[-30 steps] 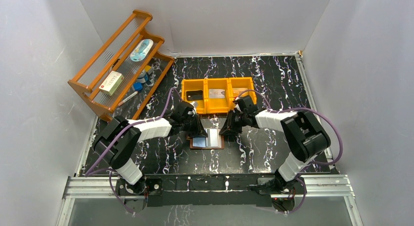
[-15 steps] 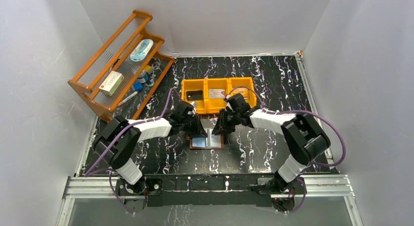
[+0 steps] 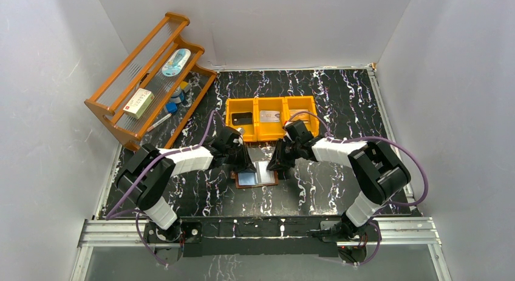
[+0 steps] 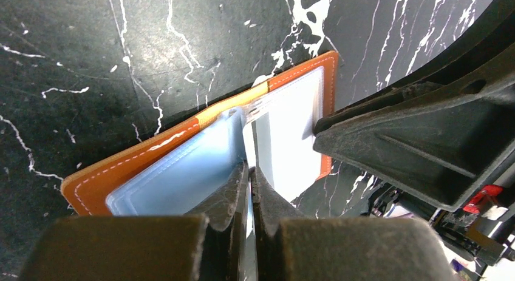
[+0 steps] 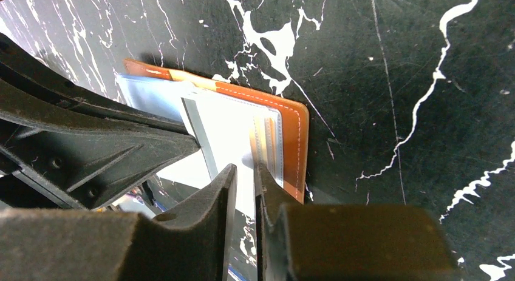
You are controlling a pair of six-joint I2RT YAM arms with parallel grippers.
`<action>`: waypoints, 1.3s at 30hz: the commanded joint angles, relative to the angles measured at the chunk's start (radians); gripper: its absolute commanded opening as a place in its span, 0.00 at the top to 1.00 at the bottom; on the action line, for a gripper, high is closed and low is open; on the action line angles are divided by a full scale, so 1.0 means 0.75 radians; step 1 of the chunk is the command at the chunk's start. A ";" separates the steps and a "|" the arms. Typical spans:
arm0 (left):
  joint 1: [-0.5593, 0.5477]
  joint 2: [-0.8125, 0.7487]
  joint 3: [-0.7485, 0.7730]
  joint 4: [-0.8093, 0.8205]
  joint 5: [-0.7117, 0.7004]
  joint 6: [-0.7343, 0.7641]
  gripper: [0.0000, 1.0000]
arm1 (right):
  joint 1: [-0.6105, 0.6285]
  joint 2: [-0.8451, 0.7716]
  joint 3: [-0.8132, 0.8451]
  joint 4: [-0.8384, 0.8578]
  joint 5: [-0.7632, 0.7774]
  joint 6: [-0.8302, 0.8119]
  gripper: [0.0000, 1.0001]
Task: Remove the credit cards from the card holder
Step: Remove the credit card from the card holder.
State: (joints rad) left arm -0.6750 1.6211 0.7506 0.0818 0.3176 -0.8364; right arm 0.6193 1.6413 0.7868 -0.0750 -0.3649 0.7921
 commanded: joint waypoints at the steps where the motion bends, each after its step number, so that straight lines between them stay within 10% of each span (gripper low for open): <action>1: 0.004 -0.071 0.024 -0.106 -0.043 0.062 1.00 | 0.003 0.098 -0.059 -0.128 0.200 -0.054 0.75; 12: 0.012 -0.085 0.012 -0.067 0.000 0.057 1.00 | 0.003 0.092 -0.041 -0.137 0.191 -0.061 0.76; 18: 0.012 -0.047 -0.044 0.105 0.064 -0.084 0.64 | 0.003 0.088 -0.033 -0.135 0.176 -0.058 0.76; 26: 0.012 0.007 -0.066 0.009 -0.004 -0.136 0.61 | 0.004 0.092 -0.038 -0.114 0.145 -0.046 0.76; 39: 0.011 0.077 -0.294 0.480 0.121 -0.341 1.00 | 0.003 0.099 -0.079 -0.070 0.118 -0.016 0.76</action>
State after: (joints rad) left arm -0.6456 1.6363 0.5774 0.4015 0.3908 -1.0466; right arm 0.6144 1.6531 0.7864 -0.0597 -0.3782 0.8089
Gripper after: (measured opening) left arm 0.024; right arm 0.239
